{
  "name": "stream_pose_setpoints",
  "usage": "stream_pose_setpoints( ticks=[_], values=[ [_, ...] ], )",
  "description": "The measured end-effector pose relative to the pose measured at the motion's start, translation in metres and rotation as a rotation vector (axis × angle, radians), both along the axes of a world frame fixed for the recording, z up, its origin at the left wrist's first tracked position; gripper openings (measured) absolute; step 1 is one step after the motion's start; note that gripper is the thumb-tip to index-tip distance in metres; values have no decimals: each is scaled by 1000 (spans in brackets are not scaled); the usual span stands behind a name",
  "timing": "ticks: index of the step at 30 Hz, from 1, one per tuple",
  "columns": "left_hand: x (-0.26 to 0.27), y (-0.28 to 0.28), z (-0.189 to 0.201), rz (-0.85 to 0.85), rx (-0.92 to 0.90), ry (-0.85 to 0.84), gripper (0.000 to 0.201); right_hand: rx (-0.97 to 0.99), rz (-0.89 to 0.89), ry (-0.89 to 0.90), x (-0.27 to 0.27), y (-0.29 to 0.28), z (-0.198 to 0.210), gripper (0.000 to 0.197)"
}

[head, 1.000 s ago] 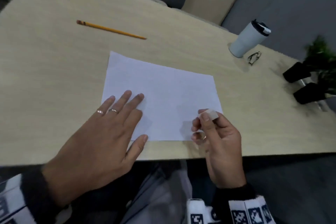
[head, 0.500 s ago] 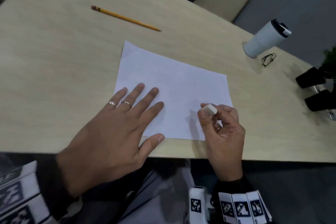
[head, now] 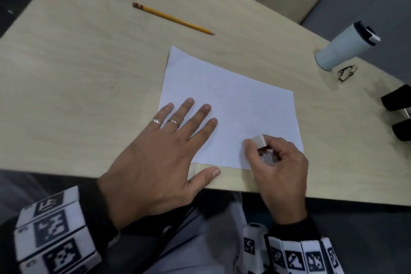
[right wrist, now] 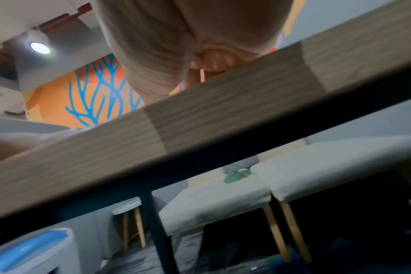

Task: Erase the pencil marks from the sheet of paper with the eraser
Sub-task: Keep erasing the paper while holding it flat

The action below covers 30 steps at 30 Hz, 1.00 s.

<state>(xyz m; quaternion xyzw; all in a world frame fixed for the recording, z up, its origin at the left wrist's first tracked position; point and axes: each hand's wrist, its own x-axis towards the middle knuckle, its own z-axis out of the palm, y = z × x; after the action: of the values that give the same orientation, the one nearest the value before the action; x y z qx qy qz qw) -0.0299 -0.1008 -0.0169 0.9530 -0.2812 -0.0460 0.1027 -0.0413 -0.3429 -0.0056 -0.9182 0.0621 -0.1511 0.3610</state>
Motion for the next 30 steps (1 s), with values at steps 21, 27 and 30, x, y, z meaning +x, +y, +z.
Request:
stream_pose_setpoints(
  ticks=[21, 27, 30],
  values=[
    [-1, -1, 1, 12, -22, -3, 79, 20, -44, -18, -1, 6, 4, 16],
    [2, -2, -4, 14, -10, -31, 66, -18, 76, 18, -6, 20, -1, 19],
    [0, -2, -2, 26, -14, -27, 66, -38, -28, -4, -3, 2, 4, 22]
  ],
)
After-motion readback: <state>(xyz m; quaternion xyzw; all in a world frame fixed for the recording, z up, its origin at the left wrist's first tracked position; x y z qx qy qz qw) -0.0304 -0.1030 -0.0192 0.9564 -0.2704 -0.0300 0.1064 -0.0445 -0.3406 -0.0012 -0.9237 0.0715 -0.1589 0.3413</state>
